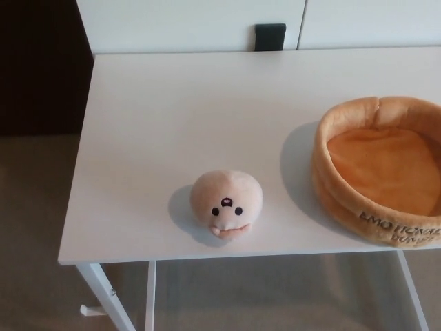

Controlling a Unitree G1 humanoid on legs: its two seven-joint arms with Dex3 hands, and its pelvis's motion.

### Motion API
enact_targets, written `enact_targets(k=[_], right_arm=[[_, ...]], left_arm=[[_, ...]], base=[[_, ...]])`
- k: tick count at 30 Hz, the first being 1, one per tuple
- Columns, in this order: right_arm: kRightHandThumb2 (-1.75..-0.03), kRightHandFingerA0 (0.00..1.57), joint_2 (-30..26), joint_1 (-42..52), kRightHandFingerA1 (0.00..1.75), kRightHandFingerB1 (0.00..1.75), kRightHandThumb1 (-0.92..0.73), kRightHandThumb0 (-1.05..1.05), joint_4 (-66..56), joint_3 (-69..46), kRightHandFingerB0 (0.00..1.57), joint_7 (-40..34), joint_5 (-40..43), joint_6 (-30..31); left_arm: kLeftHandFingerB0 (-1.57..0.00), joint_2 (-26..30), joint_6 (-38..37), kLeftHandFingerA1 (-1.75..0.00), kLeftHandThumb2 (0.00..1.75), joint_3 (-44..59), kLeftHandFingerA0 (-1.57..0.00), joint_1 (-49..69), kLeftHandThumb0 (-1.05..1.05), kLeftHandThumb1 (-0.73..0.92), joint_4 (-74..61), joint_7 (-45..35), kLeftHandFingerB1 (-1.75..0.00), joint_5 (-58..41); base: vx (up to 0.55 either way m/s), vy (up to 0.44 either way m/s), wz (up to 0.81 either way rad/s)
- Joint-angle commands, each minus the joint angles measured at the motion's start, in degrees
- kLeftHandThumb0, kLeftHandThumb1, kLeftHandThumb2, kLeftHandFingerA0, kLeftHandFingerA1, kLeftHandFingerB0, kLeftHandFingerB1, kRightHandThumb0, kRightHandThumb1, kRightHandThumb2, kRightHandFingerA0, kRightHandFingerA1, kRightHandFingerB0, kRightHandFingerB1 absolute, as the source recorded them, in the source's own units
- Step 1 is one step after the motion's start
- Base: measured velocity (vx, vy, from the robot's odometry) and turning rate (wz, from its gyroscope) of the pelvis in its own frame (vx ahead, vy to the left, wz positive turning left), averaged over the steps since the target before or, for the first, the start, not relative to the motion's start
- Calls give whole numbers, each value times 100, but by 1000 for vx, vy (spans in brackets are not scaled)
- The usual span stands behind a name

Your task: The robot walks towards a table in front, picks a dumpling toy with left hand and puts it in an orange round plate

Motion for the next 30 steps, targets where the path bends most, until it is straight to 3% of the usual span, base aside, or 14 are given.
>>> enact_targets(k=[1, 3, 4, 5, 6, 8, 9, 12, 13, 14, 17, 21, 25, 30], right_arm=[[-76, 57, -57, 57, 57, 42, -51, -42, 9, 142, 27, -57, -176, 30], [-76, 58, -38, 106, 57, 42, -51, -41, 26, 140, 26, -70, -171, 13], [-59, 62, -22, 105, 46, 31, -63, -32, 39, 98, 32, -52, -126, 15], [-59, 62, -16, 105, 46, 31, -63, -32, 44, 82, 32, -44, -106, 15], [-74, 59, -23, 118, 57, 42, -49, -39, 39, 102, 27, -69, -124, -8], [-74, 59, -9, 129, 57, 42, -49, -39, 36, 109, 28, -76, -124, -6], [-58, 60, 2, 143, 46, 32, -61, -29, 32, 87, 33, -60, -93, 1], [-58, 65, 9, 158, 47, 32, -61, -30, 39, 89, 34, -96, -90, 33], [-59, 65, 11, 155, 47, 32, -61, -30, 48, 93, 34, -88, -93, 28], [-74, 58, 21, 158, 56, 42, -49, -38, 47, 98, 29, -97, -97, 25], [-74, 63, 33, 165, 60, 42, -48, -38, 37, 135, 29, -139, -133, -19], [-76, 62, 42, 159, 62, 43, -48, -40, 38, 134, 27, -122, -123, -17], [-75, 62, 55, 162, 60, 43, -48, -40, 30, 127, 29, -135, -104, -58], [-75, 61, 36, 156, 57, 42, -50, -41, -5, 215, 28, -155, -182, -69]], left_arm=[[-1, 1428, 1568, -40, 68, 1621, -8, -539, -44, 46, -3021, -872, -25, -1841], [-6, 1581, 1773, -32, 54, 1545, -10, -755, -39, 48, -3181, -876, -25, -1873], [-7, 1959, 2331, -34, 57, 1361, -9, -1090, -40, 43, -3453, -824, -21, -2095], [-7, 2117, 2597, -34, 57, 1288, -9, -1243, -40, 43, -3584, -809, -21, -2191], [-5, 2364, 2819, -37, 62, 1037, -8, -1560, -39, 40, -3699, -744, -21, -2240], [-8, 2664, 3004, -32, 54, 635, -12, -1958, -33, 43, -3759, -686, -21, -2311], [-2, 2928, 3122, -34, 64, 137, -6, -2378, -36, 41, -3792, -647, -22, -2387], [-6, 3233, 3476, -27, 56, -1278, -7, -3652, -36, 43, -3936, -673, -24, -2306], [-6, 3112, 3632, -27, 57, -1697, -7, -4112, -37, 43, -3971, -779, -24, -2130], [-6, 3012, 3783, -28, 55, -1946, -7, -4368, -33, 43, -4010, -847, -24, -2037], [-7, 2372, 4686, -29, 57, -3220, -8, -5674, -35, 40, -4137, -1350, -22, -1256], [-6, 1331, 5185, -32, 54, -4518, -14, -6665, -28, 40, -3863, -1928, -24, -67], [-3, 610, 5378, -29, 62, -5471, -4, -7130, -19, 40, -3500, -2282, -25, 896], [-1, 37, 5469, -40, 63, -6307, -13, -7405, -13, 40, -2970, -2516, -20, 1733]], base=[[0, 0, 0], [0, 0, 0], [0, 0, 0], [0, 0, 0], [0, 0, 0], [0, 0, 0], [0, 0, 0], [0, 0, 0], [0, 0, 0], [0, 0, 0], [0, 0, 0], [0, 0, 0], [0, 0, 0], [0, 0, 0]])
